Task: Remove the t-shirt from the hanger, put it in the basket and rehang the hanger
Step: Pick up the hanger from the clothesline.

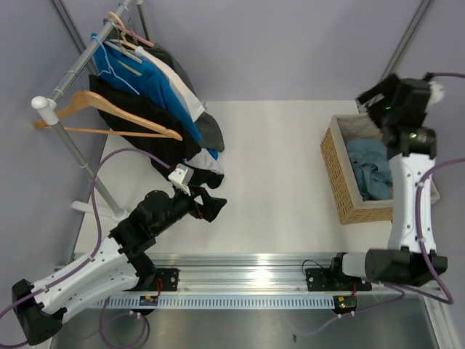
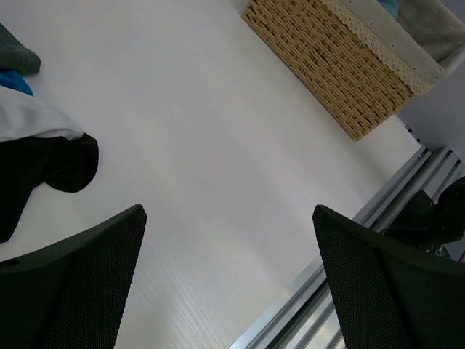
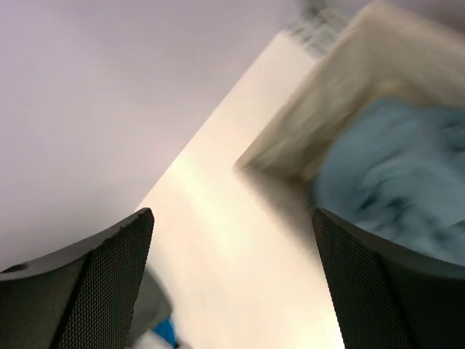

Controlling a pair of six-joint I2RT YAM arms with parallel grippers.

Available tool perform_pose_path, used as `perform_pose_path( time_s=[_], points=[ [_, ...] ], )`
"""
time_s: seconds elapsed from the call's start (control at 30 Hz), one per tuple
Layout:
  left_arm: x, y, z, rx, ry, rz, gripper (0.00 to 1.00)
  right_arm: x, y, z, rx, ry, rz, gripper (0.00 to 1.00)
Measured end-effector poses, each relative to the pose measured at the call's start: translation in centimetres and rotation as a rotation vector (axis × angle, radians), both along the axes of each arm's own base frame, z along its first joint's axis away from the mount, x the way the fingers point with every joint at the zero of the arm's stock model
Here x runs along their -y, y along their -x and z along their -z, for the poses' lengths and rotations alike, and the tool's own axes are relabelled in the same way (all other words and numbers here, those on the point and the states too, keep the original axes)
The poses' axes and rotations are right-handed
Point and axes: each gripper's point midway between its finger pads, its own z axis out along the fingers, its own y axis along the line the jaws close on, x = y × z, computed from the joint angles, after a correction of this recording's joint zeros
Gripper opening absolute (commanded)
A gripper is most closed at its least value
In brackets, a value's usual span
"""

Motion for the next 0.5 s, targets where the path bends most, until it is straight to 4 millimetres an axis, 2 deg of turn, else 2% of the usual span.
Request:
perform_pose_path(
  time_s=[0.03,0.13,0.2,0.3,0.37,0.43,0.5],
  points=[
    [-0.2,-0.1,-0.2,0.006,0.004,-0.009,0.99,-2.9,0.3,-0.3,0.033,0.006,-0.061,0.96],
    [-0.7,-0.5,-0.3,0.021,0.010,-0.048,0.99,-14.8,1.4,0.8,0.083,-0.004,-0.364,0.96],
    [-1.1,-1.1,0.1,0.016,-0.009,-0.087,0.99,-19.9,2.3,2.1,0.080,-0.003,-0.503,0.96],
    [-1.6,-2.0,1.0,-0.011,-0.059,-0.141,0.99,-23.8,3.7,4.1,0.087,0.007,-0.617,0.96],
    [-1.5,-2.8,1.2,-0.038,-0.109,-0.178,0.99,-25.3,5.6,5.6,0.096,0.009,-0.680,0.96],
    [-1.0,-3.7,0.1,-0.049,-0.149,-0.204,0.99,-26.5,8.1,6.6,0.111,0.010,-0.748,0.96],
    [0.4,-4.3,-2.6,-0.032,-0.170,-0.205,0.99,-27.0,10.1,7.0,0.136,0.012,-0.794,0.97]
  ],
)
